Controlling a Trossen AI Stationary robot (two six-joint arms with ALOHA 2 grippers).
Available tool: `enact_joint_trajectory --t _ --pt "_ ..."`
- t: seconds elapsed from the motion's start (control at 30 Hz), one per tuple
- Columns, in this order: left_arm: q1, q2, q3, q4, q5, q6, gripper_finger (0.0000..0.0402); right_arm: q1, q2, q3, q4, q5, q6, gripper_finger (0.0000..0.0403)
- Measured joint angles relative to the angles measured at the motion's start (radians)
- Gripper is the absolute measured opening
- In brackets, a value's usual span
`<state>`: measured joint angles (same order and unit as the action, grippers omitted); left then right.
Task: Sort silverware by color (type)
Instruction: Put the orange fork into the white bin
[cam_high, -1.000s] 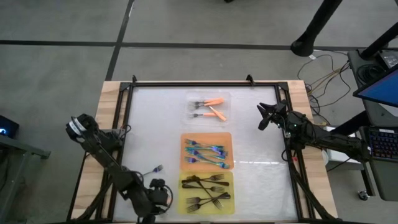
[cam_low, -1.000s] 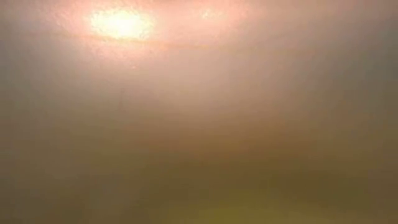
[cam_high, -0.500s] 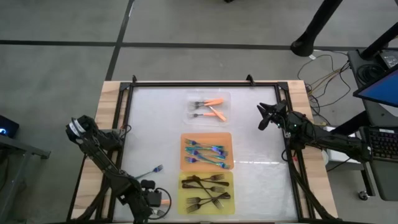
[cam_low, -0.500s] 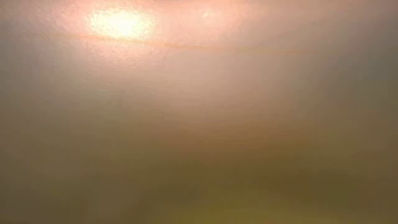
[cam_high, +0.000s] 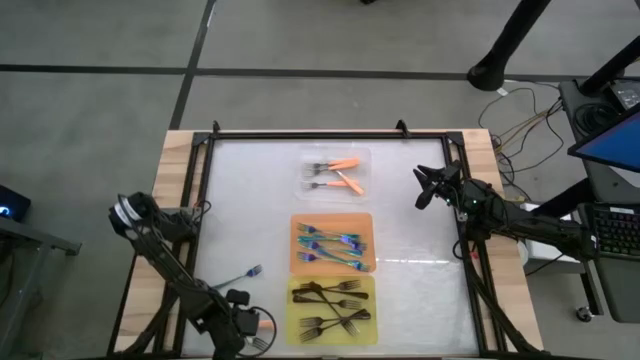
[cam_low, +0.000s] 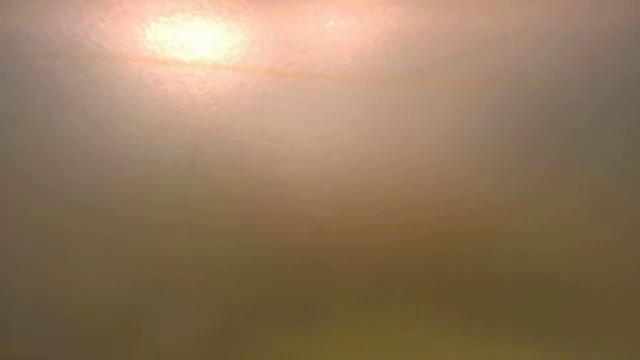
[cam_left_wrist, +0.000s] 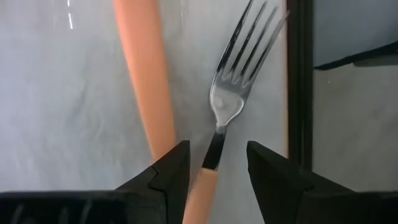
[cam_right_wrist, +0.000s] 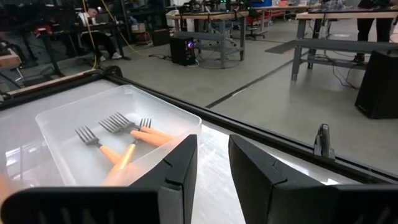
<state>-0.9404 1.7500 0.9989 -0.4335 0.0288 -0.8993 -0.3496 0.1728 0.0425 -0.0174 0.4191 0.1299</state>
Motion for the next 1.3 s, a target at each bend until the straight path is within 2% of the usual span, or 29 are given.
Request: enact_joint_trajectory --t 0.4,0.8,1.0,1.3 --pt "0.000 0.036 0.005 -0.032 0.016 0.002 0.0135 0.000 0.000 0.000 0.000 0.000 0.000 0.0084" --pt "0.022 0.051 0.002 -0.066 0.015 0.053 0.0043 0.000 0.000 0.000 0.000 0.000 0.000 0.0084" --pt "0.025 0.086 0.004 -0.073 0.002 0.045 0.0029 0.000 0.000 0.000 0.000 0.000 0.000 0.0084" --pt "0.027 0.059 0.047 -0.123 -0.015 0.052 0.0007 0.000 0.000 0.000 0.000 0.000 0.000 0.0084"
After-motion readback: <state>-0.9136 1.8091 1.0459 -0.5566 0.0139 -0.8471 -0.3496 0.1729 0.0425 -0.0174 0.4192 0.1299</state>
